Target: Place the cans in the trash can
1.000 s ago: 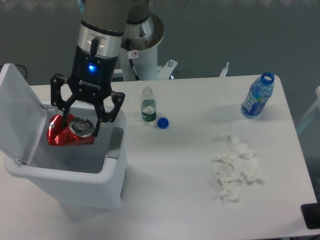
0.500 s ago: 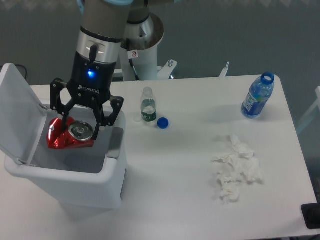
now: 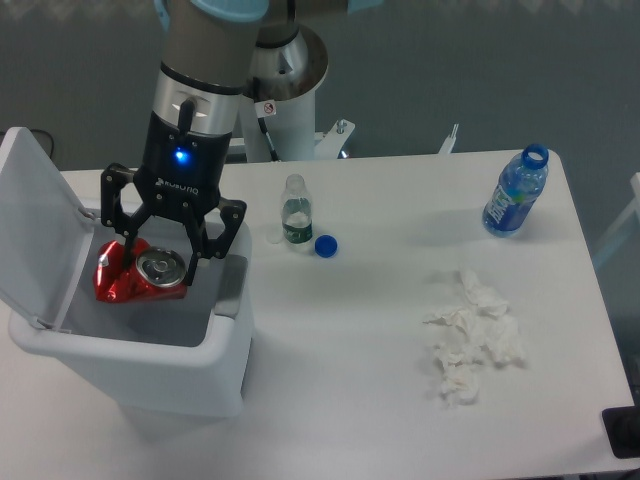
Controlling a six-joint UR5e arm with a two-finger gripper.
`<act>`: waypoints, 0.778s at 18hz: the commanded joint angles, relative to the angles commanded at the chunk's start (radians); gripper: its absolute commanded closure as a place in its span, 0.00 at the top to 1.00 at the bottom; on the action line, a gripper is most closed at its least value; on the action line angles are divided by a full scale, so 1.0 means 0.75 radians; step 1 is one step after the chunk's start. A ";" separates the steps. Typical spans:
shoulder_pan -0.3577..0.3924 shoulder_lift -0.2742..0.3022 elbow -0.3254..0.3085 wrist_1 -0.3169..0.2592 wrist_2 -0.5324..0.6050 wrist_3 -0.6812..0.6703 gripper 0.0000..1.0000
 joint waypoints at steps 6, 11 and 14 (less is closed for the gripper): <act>-0.002 -0.010 -0.016 0.000 0.002 0.039 0.74; -0.004 0.000 -0.016 0.000 0.000 0.068 0.98; -0.002 0.008 -0.008 -0.002 0.000 0.070 1.00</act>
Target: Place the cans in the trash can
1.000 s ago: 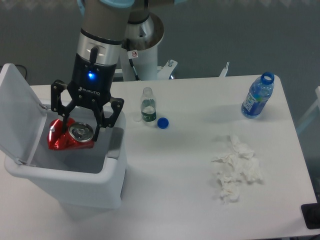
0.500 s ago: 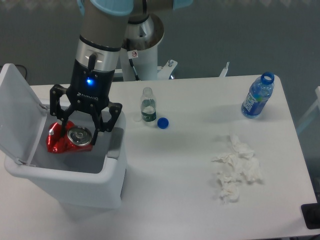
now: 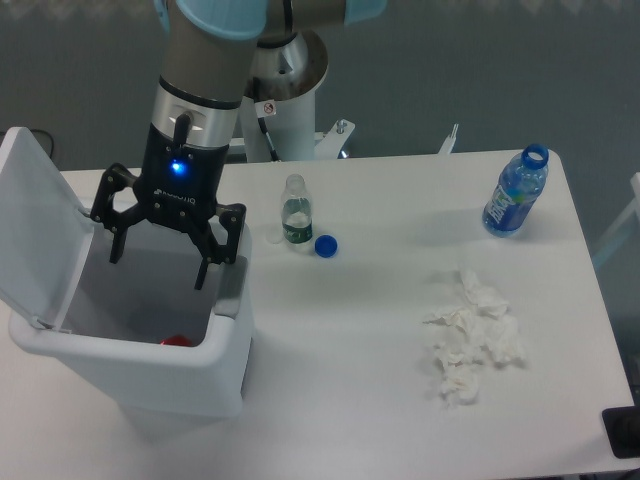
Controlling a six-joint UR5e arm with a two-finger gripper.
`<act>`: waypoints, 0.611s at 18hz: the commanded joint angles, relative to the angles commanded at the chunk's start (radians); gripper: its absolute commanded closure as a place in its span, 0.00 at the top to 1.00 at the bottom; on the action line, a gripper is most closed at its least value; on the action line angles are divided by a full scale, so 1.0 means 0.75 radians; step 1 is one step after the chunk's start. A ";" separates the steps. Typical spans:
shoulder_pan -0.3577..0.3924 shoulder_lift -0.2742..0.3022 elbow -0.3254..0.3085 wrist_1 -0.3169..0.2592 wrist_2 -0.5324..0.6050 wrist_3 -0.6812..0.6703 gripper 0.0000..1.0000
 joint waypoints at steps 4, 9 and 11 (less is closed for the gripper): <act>0.047 0.035 0.012 0.000 0.002 0.045 1.00; 0.121 0.070 0.004 -0.006 0.175 0.229 1.00; 0.119 0.053 0.004 -0.006 0.257 0.325 1.00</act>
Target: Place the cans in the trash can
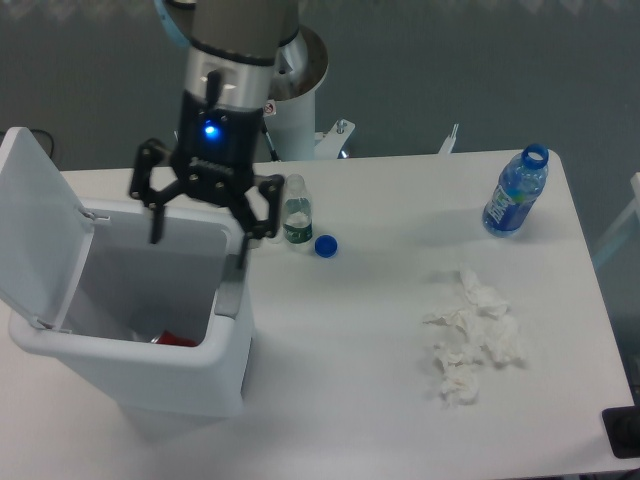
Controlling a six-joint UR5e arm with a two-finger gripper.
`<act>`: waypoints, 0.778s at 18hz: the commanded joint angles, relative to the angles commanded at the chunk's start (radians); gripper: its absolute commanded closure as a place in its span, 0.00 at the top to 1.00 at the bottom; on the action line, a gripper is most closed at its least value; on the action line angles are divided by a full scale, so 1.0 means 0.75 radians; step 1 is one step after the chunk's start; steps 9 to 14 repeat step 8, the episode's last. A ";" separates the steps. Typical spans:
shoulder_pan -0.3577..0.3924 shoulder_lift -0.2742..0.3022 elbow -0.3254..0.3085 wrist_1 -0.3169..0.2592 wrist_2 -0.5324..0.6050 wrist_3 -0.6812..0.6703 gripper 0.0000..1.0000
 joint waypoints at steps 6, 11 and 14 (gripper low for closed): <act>0.033 -0.068 -0.002 0.000 0.144 0.235 1.00; 0.055 -0.068 0.006 -0.002 0.166 0.311 1.00; 0.055 -0.068 0.006 -0.002 0.166 0.311 1.00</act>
